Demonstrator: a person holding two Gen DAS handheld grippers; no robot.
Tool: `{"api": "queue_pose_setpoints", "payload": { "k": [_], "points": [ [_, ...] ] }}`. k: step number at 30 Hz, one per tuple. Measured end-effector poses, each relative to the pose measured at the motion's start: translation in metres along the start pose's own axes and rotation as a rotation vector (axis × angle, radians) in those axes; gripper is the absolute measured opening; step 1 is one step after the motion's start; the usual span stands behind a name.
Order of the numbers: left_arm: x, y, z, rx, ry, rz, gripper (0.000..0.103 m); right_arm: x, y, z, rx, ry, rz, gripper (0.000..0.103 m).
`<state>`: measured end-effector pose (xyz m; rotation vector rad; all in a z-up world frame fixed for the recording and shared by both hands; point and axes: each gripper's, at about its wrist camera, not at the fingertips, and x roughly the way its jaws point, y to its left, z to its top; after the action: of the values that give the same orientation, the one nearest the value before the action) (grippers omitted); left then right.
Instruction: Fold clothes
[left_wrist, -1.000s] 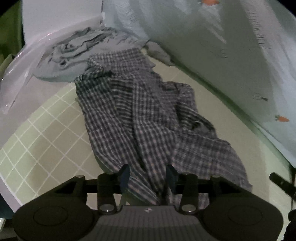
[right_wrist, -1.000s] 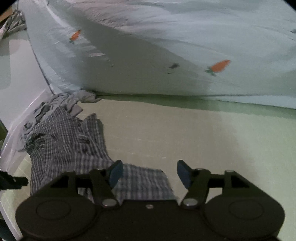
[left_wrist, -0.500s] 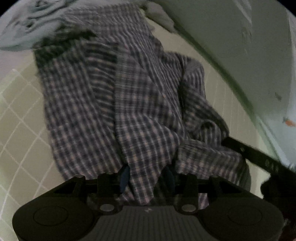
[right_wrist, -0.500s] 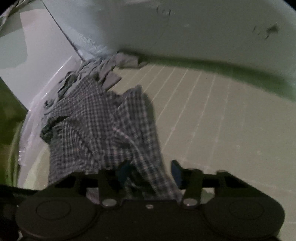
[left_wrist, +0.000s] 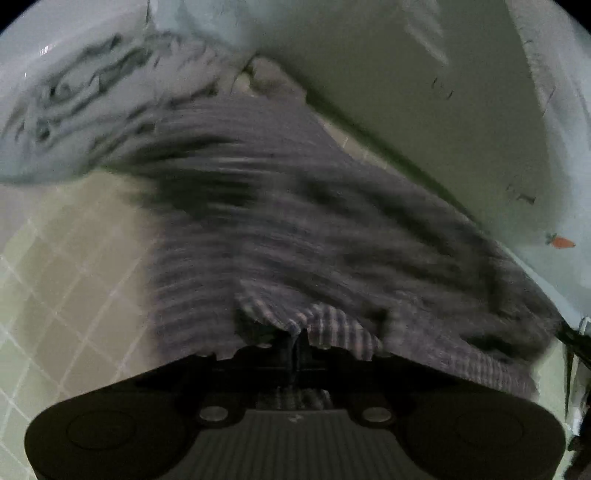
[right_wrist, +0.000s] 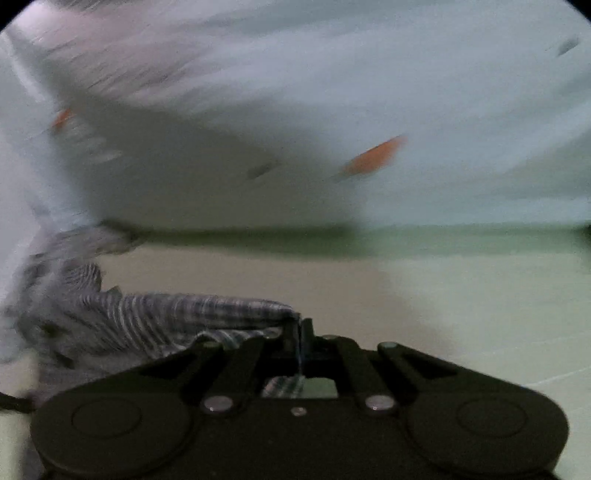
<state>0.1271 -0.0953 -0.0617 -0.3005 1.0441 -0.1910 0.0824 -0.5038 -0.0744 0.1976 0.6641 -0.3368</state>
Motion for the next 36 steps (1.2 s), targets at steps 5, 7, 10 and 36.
{"api": "queue_pose_setpoints", "payload": {
  "k": [5,7,10,36],
  "points": [
    [-0.002,-0.025,0.036,0.081,-0.117,0.046,0.001,-0.042,-0.083,0.020,0.053,-0.114,-0.251,0.001],
    [0.001,-0.028,0.056,0.086,-0.167,0.083,0.001,-0.048,-0.108,0.022,0.094,-0.137,-0.324,0.001],
    [0.015,-0.026,0.089,0.043,-0.222,0.158,0.001,-0.041,-0.135,0.016,0.164,-0.103,-0.372,0.002],
    [0.075,-0.094,0.005,0.197,0.102,-0.165,0.002,0.016,-0.004,-0.073,0.370,0.180,0.059,0.001]
  ]
}}
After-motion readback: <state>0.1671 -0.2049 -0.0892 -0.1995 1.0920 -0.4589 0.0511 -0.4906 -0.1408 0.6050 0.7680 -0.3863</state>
